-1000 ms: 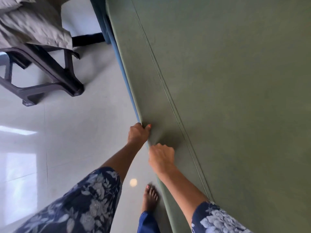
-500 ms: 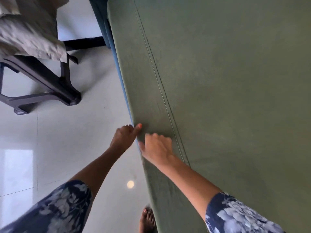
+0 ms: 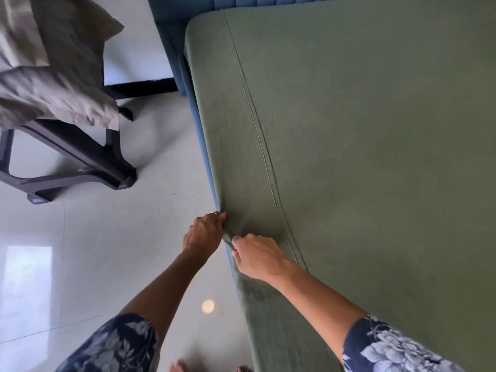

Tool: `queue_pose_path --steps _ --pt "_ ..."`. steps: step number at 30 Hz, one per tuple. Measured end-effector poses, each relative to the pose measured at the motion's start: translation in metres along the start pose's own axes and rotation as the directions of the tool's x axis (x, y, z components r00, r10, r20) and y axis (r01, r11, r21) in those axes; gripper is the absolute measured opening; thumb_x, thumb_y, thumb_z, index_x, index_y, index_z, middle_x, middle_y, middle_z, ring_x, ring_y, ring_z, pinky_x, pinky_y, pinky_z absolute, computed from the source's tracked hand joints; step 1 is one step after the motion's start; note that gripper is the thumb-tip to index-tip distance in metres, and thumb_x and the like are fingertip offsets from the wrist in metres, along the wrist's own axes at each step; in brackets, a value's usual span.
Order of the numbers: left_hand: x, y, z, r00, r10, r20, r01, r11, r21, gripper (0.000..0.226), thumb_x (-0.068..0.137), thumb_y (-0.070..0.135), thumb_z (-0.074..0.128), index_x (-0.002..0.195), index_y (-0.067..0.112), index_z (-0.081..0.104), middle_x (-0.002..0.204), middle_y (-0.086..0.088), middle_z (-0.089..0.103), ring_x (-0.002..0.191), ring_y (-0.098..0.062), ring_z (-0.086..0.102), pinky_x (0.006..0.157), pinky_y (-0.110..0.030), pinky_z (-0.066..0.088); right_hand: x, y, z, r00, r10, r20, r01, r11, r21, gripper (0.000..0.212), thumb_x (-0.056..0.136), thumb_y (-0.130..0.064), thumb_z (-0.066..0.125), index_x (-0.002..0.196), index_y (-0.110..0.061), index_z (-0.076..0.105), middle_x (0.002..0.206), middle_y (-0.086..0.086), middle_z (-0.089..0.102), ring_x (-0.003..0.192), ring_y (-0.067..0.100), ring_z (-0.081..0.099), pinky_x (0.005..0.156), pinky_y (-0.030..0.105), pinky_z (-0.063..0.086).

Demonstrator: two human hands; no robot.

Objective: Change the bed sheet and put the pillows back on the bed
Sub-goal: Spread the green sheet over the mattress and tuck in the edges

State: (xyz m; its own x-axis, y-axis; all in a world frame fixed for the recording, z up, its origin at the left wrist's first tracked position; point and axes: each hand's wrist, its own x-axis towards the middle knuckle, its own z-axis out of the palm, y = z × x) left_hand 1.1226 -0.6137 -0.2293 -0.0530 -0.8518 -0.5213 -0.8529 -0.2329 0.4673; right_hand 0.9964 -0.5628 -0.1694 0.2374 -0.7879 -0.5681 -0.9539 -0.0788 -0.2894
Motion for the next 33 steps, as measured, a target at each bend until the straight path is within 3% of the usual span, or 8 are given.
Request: queue_pose_path --steps 5,11,15,17,19,25,30,33 --pt "0.047 0.019 -0.048 1.0 0.018 -0.01 -0.018 0.999 0.051 0.05 0.098 0.057 0.03 0.075 0.018 0.052 0.104 -0.018 0.066 0.102 -0.039 0.06 0.083 -0.04 0.046 0.035 0.003 -0.049 0.993 0.113 -0.014 -0.112 0.993 0.044 0.039 0.1 -0.038 0.037 0.113 -0.01 0.06 0.117 0.015 0.063 0.11 0.033 0.059 0.087 0.037 0.043" --pt "0.181 0.074 -0.108 0.979 -0.112 -0.17 0.101 0.992 -0.074 0.057 0.098 0.055 0.035 0.113 0.005 0.058 0.122 -0.022 0.058 0.115 -0.041 0.053 0.093 -0.042 0.043 0.13 0.002 -0.099 0.945 0.255 -0.205 -0.237 0.966 0.107 0.05 0.096 -0.054 0.039 0.111 -0.011 0.06 0.111 0.012 0.066 0.105 0.031 0.062 0.081 0.035 0.045" --pt "0.237 0.086 -0.12 0.981 -0.148 -0.124 0.139 0.988 -0.073 0.047 0.1 0.044 0.038 0.119 0.005 0.055 0.126 -0.023 0.056 0.118 -0.041 0.051 0.095 -0.043 0.041 0.166 -0.022 -0.113 0.935 0.309 -0.171 -0.306 0.951 0.046 0.043 0.05 -0.049 0.089 0.057 -0.013 0.066 0.056 0.007 0.065 0.05 0.021 0.065 0.045 0.022 0.044" --pt "0.25 0.078 -0.12 0.99 -0.066 -0.125 0.049 0.99 -0.135 0.034 0.1 0.033 0.043 0.105 0.003 0.058 0.114 -0.026 0.061 0.108 -0.043 0.055 0.085 -0.039 0.042 0.176 -0.028 -0.121 0.942 0.333 -0.049 -0.327 0.94 0.098 0.02 0.076 -0.03 0.078 0.086 -0.013 0.072 0.088 0.009 0.072 0.081 0.023 0.07 0.064 0.027 0.051" --pt "0.252 0.061 -0.12 0.99 0.029 -0.138 -0.061 0.972 -0.228 0.027 0.1 0.025 0.047 0.081 0.007 0.054 0.09 -0.025 0.064 0.089 -0.042 0.059 0.072 -0.036 0.039 0.183 -0.029 -0.12 0.937 0.345 0.06 -0.35 0.928 0.131 0.023 0.095 -0.016 0.053 0.115 -0.011 0.062 0.121 0.01 0.063 0.112 0.028 0.06 0.087 0.034 0.047" --pt "0.262 0.044 -0.15 0.988 0.094 0.122 -0.049 0.943 -0.329 0.037 0.098 0.033 0.05 0.067 0.013 0.051 0.058 -0.003 0.058 0.048 -0.002 0.058 0.061 -0.026 0.04 0.215 -0.029 -0.153 0.91 0.307 0.277 -0.319 0.948 -0.002 0.034 0.095 -0.02 0.05 0.128 -0.014 0.056 0.134 0.006 0.056 0.125 0.025 0.052 0.096 0.032 0.041" --pt "0.33 0.077 -0.182 0.998 0.005 -0.061 -0.019 0.97 -0.243 0.05 0.096 0.051 0.045 0.066 0.012 0.051 0.083 -0.023 0.066 0.087 -0.037 0.063 0.078 -0.038 0.047 0.273 -0.02 -0.209 0.917 0.398 -0.022 -0.39 0.908 0.156 0.04 0.097 -0.044 0.044 0.12 -0.014 0.057 0.126 0.009 0.059 0.119 0.03 0.055 0.093 0.034 0.04" --pt "0.37 0.096 -0.199 0.995 -0.062 -0.075 0.042 0.97 -0.241 0.044 0.097 0.047 0.046 0.075 0.009 0.048 0.099 -0.028 0.063 0.098 -0.043 0.058 0.082 -0.04 0.045 0.313 -0.02 -0.227 0.917 0.4 -0.008 -0.396 0.91 0.125 0.04 0.097 -0.045 0.046 0.119 -0.013 0.057 0.124 0.007 0.06 0.117 0.028 0.056 0.089 0.034 0.041"
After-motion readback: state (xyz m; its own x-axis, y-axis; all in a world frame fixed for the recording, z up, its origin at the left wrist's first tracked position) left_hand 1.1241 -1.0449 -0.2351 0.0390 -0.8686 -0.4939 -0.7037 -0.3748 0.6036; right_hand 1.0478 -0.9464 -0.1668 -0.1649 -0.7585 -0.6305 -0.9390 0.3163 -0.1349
